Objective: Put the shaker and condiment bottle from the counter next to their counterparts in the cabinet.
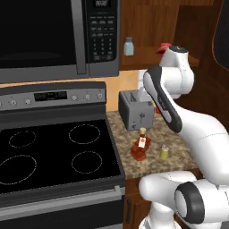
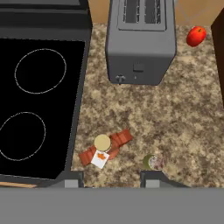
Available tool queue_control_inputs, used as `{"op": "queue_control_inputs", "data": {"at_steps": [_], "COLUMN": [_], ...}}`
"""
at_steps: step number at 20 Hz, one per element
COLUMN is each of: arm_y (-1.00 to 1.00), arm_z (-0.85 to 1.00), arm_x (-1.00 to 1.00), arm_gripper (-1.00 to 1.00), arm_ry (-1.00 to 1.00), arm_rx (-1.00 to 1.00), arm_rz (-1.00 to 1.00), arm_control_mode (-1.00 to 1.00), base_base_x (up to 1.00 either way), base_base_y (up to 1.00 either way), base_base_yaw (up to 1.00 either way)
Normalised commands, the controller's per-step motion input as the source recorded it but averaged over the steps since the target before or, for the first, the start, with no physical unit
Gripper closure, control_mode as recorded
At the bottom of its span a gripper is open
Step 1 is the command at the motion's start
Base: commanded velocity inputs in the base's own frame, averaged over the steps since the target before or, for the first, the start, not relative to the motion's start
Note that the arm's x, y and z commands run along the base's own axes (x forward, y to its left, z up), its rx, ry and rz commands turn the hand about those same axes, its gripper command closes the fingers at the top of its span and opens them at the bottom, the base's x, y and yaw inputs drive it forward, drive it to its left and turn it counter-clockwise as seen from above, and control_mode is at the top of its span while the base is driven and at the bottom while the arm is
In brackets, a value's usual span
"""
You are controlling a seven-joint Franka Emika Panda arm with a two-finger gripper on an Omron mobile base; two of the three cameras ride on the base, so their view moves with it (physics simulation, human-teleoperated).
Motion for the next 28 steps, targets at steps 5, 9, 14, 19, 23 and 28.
{"op": "queue_control_inputs", "data": {"at_steps": [5,9,14,19,23,28], "arm_y": [0.11,0.27,0.46,0.36,0.1,0.23], "arm_z": [-0.15,-0.26,-0.5,-0.35,-0.49,-0.74], "arm_x": [-0.37,-0.58,-0.02,0.0,0.0,0.0], "arm_gripper": [-1.0,-1.0,-1.0,-1.0,-1.0,-1.0], "arm_ry": [-0.2,-0.34,-0.27,-0.32,-0.03,-0.07], "arm_rx": [-0.03,0.0,-0.03,-0.01,-0.11,-0.06], "arm_rz": [-0.15,-0.47,-0.22,-0.27,-0.02,-0.07], "arm_control_mode": [-1.0,-1.0,-1.0,-1.0,-1.0,-1.0], "base_base_x": [0.0,0.0,0.0,0.0,0.0,0.0], "base_base_y": [0.0,0.0,0.0,0.0,0.0,0.0], "base_base_yaw": [0.0,0.0,0.0,0.0,0.0,0.0]}}
